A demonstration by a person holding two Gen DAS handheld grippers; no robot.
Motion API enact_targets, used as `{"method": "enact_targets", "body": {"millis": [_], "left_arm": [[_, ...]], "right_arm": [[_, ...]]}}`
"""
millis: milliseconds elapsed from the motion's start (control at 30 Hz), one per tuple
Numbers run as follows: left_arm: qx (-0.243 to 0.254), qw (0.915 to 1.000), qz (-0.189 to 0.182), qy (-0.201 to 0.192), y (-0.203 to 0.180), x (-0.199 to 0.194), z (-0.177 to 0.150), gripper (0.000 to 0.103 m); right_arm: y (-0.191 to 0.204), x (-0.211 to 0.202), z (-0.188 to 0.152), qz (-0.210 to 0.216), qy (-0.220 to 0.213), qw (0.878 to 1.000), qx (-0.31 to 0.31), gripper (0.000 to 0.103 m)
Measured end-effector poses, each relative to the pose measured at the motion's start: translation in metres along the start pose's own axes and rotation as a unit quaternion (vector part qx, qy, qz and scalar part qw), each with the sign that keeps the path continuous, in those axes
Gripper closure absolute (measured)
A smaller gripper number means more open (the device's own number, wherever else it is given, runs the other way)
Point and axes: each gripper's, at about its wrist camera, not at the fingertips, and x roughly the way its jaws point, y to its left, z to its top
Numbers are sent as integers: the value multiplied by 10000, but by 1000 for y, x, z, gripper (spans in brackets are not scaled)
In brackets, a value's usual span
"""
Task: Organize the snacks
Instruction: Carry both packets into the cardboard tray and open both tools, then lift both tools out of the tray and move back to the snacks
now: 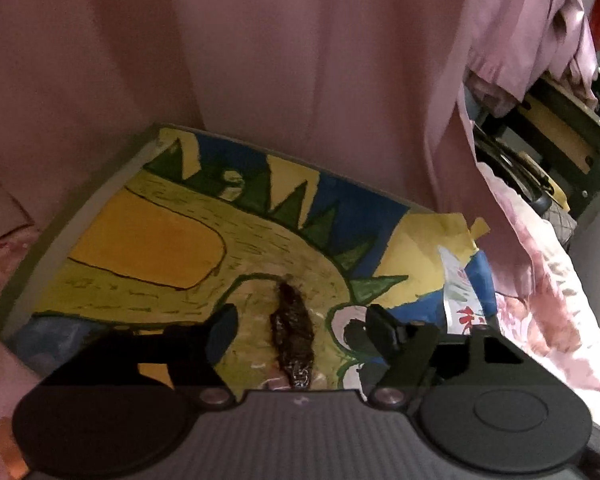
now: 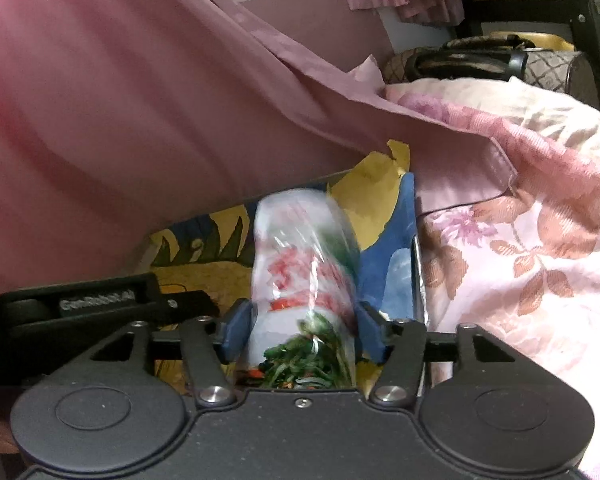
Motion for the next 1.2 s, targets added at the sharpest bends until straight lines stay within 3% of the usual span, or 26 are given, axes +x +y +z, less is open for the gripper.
{"method": "enact_targets", "body": {"millis": [333,533,667,833,1200], "left_arm": [[89,9976,110,-682,-7,-74,5,8],[312,9893,191,-1415,-15,-143,-9,0],[297,9803,133,-1949,-14,-190,-29,0],[313,9727,144,-2294,-11,-236,-56,0],[317,9715,490,-2299,16,-296,-130,0]], "right_arm": [[9,-51,6,56,-339,9993,-142,13],[26,-107,8,145,-839,9959,-316,1],[34,-151,2,128,-1202,9922,-295,1],[48,-206,-16,93,-1650,9852,-447,1],[72,-286,-83,224,-1779,9800,-860,1]]}}
